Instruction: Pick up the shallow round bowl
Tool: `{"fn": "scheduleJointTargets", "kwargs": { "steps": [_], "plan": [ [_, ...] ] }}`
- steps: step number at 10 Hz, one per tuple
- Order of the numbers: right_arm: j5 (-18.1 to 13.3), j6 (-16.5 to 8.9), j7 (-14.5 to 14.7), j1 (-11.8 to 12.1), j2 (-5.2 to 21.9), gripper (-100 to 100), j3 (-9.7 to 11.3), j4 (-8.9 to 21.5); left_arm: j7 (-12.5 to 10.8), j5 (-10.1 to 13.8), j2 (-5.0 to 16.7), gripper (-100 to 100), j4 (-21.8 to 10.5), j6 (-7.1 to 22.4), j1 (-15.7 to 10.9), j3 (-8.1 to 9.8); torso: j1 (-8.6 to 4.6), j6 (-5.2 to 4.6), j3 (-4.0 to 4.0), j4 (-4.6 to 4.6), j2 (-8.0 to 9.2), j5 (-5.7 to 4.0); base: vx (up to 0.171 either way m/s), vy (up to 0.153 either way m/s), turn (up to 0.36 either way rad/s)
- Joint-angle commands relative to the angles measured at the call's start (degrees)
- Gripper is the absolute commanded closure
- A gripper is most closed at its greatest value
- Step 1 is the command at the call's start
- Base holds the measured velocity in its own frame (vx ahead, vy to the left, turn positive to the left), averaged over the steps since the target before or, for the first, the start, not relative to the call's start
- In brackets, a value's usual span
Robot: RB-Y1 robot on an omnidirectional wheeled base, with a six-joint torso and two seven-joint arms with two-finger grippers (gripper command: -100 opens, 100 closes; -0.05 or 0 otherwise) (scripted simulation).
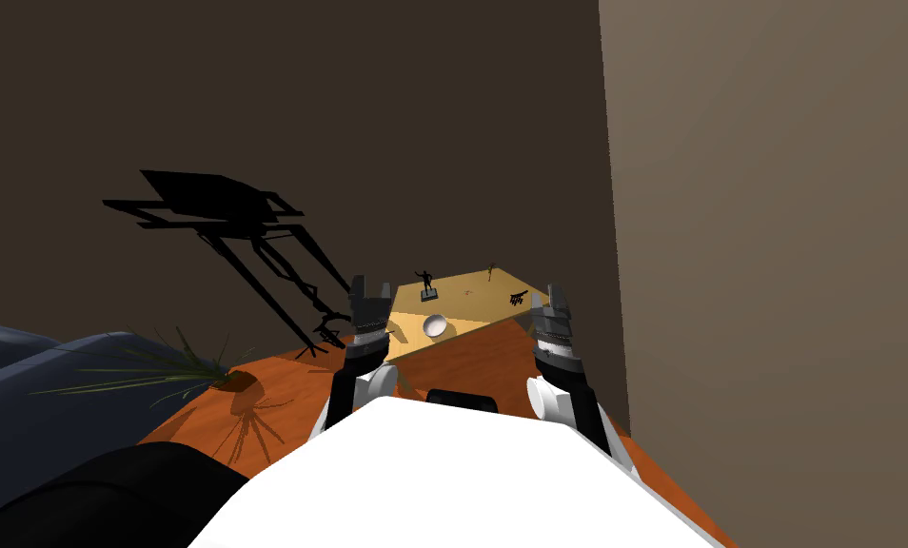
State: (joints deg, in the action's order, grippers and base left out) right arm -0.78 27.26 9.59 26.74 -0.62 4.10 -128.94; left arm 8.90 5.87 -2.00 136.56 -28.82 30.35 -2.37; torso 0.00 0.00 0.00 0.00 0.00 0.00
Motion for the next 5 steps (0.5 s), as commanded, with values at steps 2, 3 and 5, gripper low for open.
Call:
{"fn": "scheduleJointTargets", "kwargs": {
  "steps": [2,3,5],
  "plan": [
    [0.0,0.0,0.0,0.0,0.0,0,0.0,0.0,-0.15,-0.19,3.84,-100,-1.3,2.05,-1.37,-0.1,0.03,0.0,0.01,0.0,0.02,0.01,-0.019,0.006,-0.003],
    [0.0,0.0,0.0,0.0,0.0,0,0.0,0.0,-0.25,-0.32,5.44,-100,-2.17,3.41,-2.26,-0.17,0.05,0.0,0.04,0.01,0.08,0.01,-0.038,0.017,-0.003],
    [0.0,0.0,0.0,-0.01,0.0,0,0.0,0.0,-0.53,-0.62,8.34,-100,-4.47,6.73,-4.62,-0.37,0.08,-0.01,0.09,0.03,0.17,0.02,-0.058,0.014,-0.008]
  ]
}}
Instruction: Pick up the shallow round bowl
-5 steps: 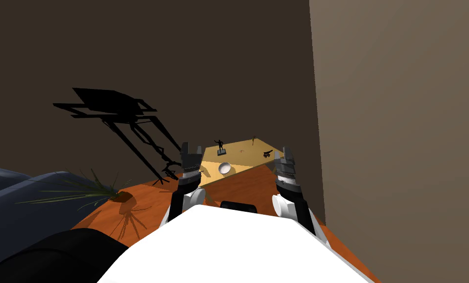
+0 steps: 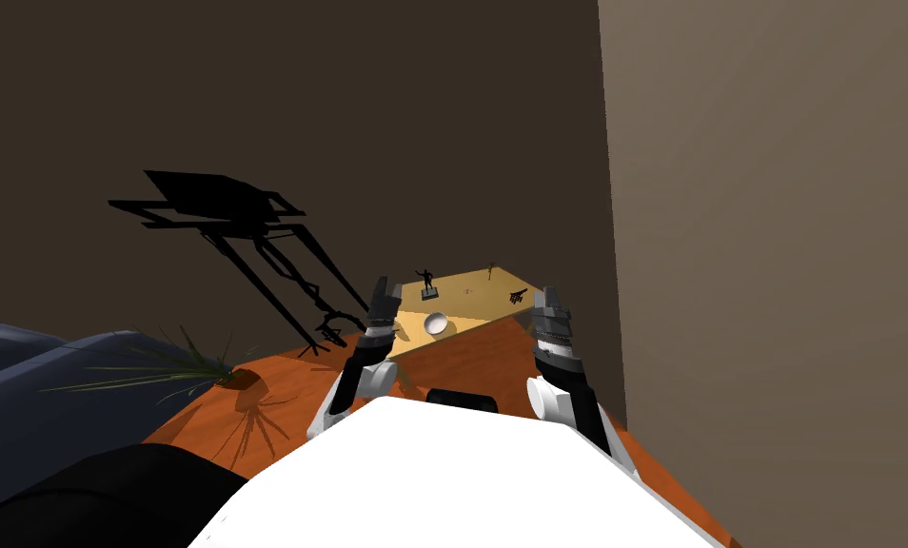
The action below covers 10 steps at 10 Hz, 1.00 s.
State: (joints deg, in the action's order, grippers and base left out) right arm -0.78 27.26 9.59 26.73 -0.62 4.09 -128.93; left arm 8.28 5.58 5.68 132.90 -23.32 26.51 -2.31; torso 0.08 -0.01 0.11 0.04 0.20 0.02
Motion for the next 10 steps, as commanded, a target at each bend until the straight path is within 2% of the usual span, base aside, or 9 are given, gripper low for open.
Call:
{"fn": "scheduleJointTargets", "kwargs": {
  "steps": [1,3,4,5,6,7,8,9,10],
  "plan": [
    [0.0,0.0,0.0,0.0,0.0,0,0.0,0.0,-0.08,-0.49,1.89,-100,-2.22,2.86,-2.21,-0.56,0.0,0.0,0.0,0.0,0.0,0.0,-0.067,0.02,-0.009],
    [0.0,0.0,0.0,0.0,0.0,0,0.0,0.0,-0.28,-0.68,2.97,-100,-3.8,5.62,-3.79,-0.7,-0.01,0.01,0.0,0.0,-0.01,0.0,-0.05,0.014,-0.005],
    [0.0,0.0,0.0,0.0,0.0,0,0.0,0.0,-0.28,-0.68,2.97,-100,-3.8,6.07,-3.79,-0.7,-0.02,0.0,-0.01,0.0,-0.01,0.0,-0.041,0.008,-0.006],
    [0.0,0.0,0.0,0.0,0.0,0,0.0,0.0,-0.51,-0.86,3.89,-100,-5.52,8.44,-5.5,-0.86,-0.04,0.01,-0.02,0.0,-0.04,-0.01,-0.048,0.006,-0.008],
    [0.0,0.0,0.0,0.0,0.0,0,0.0,0.0,-0.51,-0.86,3.89,-100,-5.52,8.67,-5.5,-0.86,-0.05,0.01,-0.02,-0.01,-0.03,-0.01,-0.045,0.005,-0.005],
    [0.0,0.0,0.0,0.0,0.0,0,0.0,0.0,-0.76,-1.05,4.65,-100,-7.38,10.8,-7.33,-1.04,-0.06,0.01,-0.02,0.0,-0.04,-0.01,-0.062,-0.003,-0.01],
    [0.0,0.0,0.0,0.0,0.0,0,0.0,0.0,-0.76,-1.05,4.65,-100,-7.38,11.46,-7.33,-1.04,-0.09,0.0,-0.01,0.0,-0.01,-0.02,-0.06,0.006,-0.008],
    [0.0,0.0,0.0,0.0,0.0,0,0.0,0.0,-1.04,-1.25,5.26,-100,-9.36,13.54,-9.25,-1.23,-0.06,0.01,0.01,0.01,0.01,-0.02,-0.071,0.018,-0.008],
    [0.0,0.0,0.0,0.0,0.0,0,0.0,0.0,-1.04,-1.25,5.26,-100,-9.36,14.4,-9.25,-1.23,-0.03,0.01,0.03,0.01,0.05,-0.01,-0.055,0.014,-0.008]
  ]
}}
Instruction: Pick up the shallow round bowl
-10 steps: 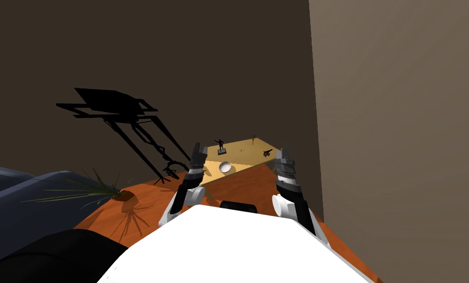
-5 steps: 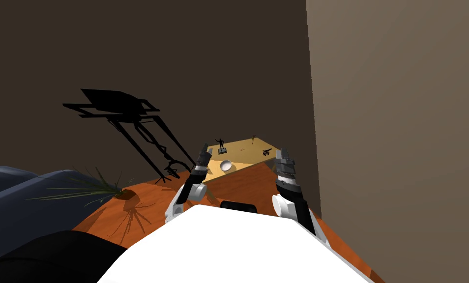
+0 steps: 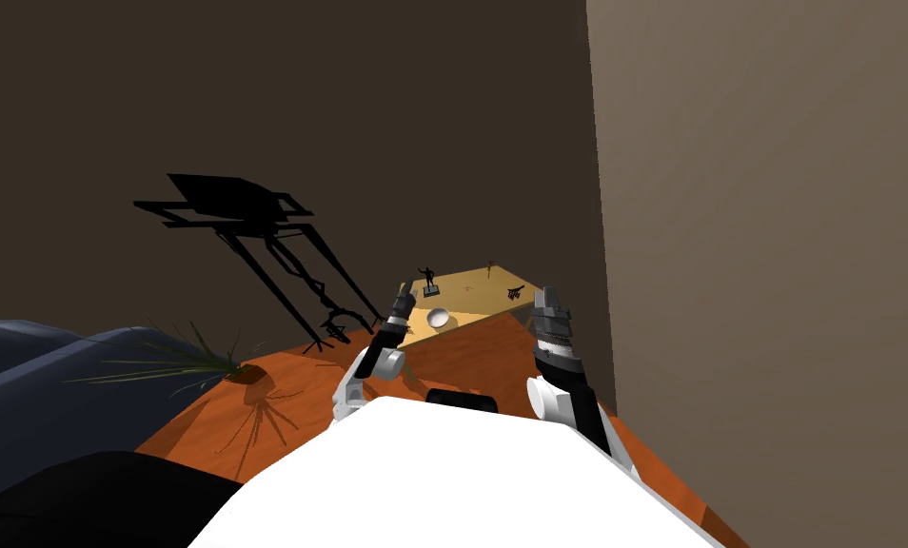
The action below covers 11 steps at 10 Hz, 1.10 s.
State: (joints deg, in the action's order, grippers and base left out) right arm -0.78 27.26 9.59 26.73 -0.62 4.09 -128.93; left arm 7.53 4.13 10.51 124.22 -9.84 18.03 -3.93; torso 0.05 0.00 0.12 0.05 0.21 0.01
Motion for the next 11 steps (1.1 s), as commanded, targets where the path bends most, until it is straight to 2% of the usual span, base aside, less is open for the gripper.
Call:
{"fn": "scheduleJointTargets", "kwargs": {
  "steps": [1,2,3,4,5,6,7,8,9,11],
  "plan": [
    [0.0,0.0,0.0,0.0,0.0,0,0.0,0.0,-0.58,0.0,0.89,-100,-2.76,2.86,-2.78,0.19,0.0,0.0,0.0,0.0,0.0,0.0,-0.065,0.001,-0.013],
    [0.0,0.0,0.0,0.0,0.0,0,0.0,0.0,-0.58,0.0,0.89,-100,-2.76,3.98,-2.78,0.19,-0.03,-0.01,0.0,0.0,0.01,0.0,-0.057,0.007,-0.008],
    [0.0,0.0,0.0,0.0,0.0,0,0.0,0.0,-0.89,-0.21,1.22,-100,-4.94,5.6,-4.84,-0.01,-0.02,0.01,0.0,0.0,0.0,-0.01,-0.069,0.015,-0.009],
    [0.0,0.0,0.0,0.0,0.0,0,0.0,0.0,-0.89,-0.21,1.22,-100,-4.94,7.13,-4.84,-0.01,0.0,0.0,0.01,0.0,0.02,0.0,-0.06,0.013,-0.011],
    [0.0,0.0,0.0,0.0,0.0,0,0.0,0.0,-1.22,-0.41,1.44,-100,-7.21,8.72,-6.95,-0.22,0.0,0.01,0.0,0.0,0.01,0.0,-0.065,0.026,-0.011],
    [0.0,0.0,0.0,0.0,0.0,0,0.0,0.0,-1.22,-0.41,1.44,-100,-7.21,10.34,-6.95,-0.22,0.05,0.0,0.0,0.0,0.01,0.01,-0.052,0.019,-0.013],
    [0.0,0.0,0.0,0.0,0.0,0,0.0,0.0,-1.55,-0.62,1.58,-100,-9.56,11.71,-9.08,-0.42,0.02,0.01,-0.01,0.0,-0.02,0.01,-0.062,0.013,-0.012],
    [0.0,0.0,0.0,0.0,0.0,0,0.0,0.0,-1.55,-0.62,1.58,-100,-9.56,13.31,-9.08,-0.42,0.0,0.0,-0.01,0.0,-0.01,0.0,-0.05,0.007,-0.013],
    [0.0,0.0,0.0,0.0,0.0,0,0.0,0.0,-1.91,-0.81,1.66,-100,-11.96,14.96,-11.23,-0.63,-0.02,0.01,-0.02,-0.01,-0.03,-0.01,-0.057,0.013,-0.014],
    [0.0,0.0,0.0,0.0,0.0,0,0.0,0.0,-1.91,-0.81,1.66,-100,-11.96,16.83,-11.23,-0.63,0.0,0.01,-0.02,-0.01,-0.04,0.0,-0.031,0.011,-0.005]
  ]
}}
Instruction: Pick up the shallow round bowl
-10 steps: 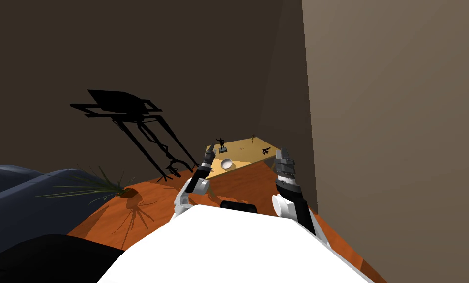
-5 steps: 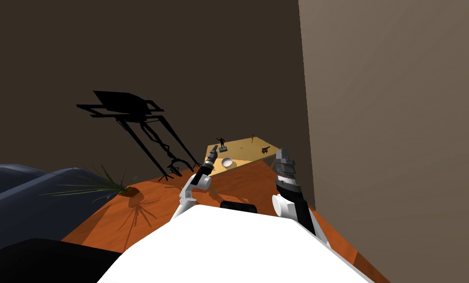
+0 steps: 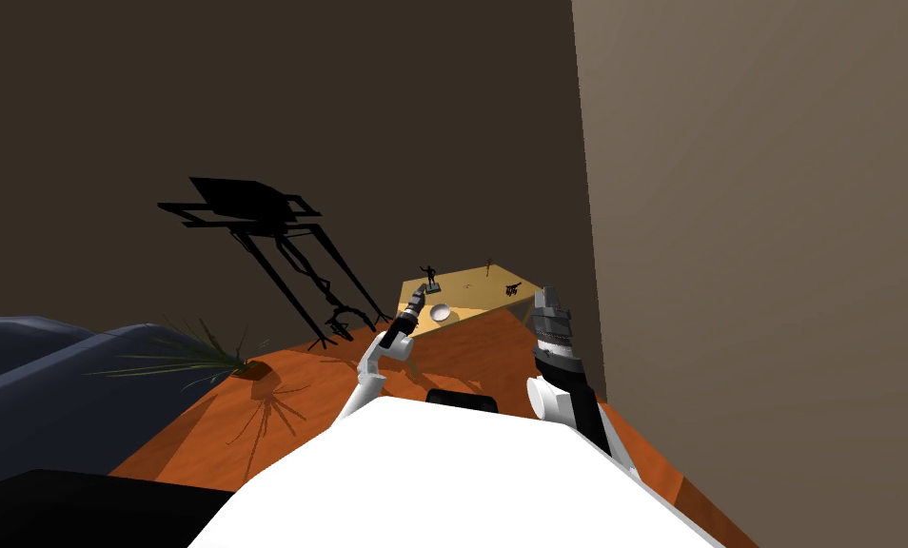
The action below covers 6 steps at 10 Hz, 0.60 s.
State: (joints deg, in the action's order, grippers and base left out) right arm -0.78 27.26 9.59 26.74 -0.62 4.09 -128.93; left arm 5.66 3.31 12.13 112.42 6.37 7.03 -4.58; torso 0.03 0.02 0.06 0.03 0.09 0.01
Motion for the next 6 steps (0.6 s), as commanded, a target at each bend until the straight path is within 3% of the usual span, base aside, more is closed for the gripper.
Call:
{"fn": "scheduleJointTargets", "kwargs": {
  "steps": [1,2,3,6],
  "plan": [
    [0.0,0.0,0.0,0.0,0.0,0,0.0,0.0,-0.4,-0.16,0.07,-100,-2.62,2.86,-2.37,-0.18,0.0,0.0,0.0,0.0,0.0,0.0,-0.037,0.005,-0.013],
    [0.0,0.0,0.0,0.0,0.0,0,0.0,0.0,-0.4,-0.16,0.07,-100,-2.62,3.85,-2.37,-0.18,-0.01,-0.02,0.0,0.0,0.02,0.0,-0.04,0.012,-0.015],
    [0.0,0.0,0.0,0.0,0.0,0,0.0,0.0,-0.79,-0.32,0.07,-100,-5.12,5.75,-4.49,-0.38,0.01,0.0,0.01,0.0,0.03,0.0,-0.047,0.017,-0.021],
    [0.0,0.0,0.0,0.0,0.0,0,0.0,0.0,-1.19,-0.46,0.04,-100,-7.66,10.02,-6.58,-0.58,0.06,-0.01,0.01,0.0,0.02,0.01,-0.036,0.021,-0.014]
  ]
}}
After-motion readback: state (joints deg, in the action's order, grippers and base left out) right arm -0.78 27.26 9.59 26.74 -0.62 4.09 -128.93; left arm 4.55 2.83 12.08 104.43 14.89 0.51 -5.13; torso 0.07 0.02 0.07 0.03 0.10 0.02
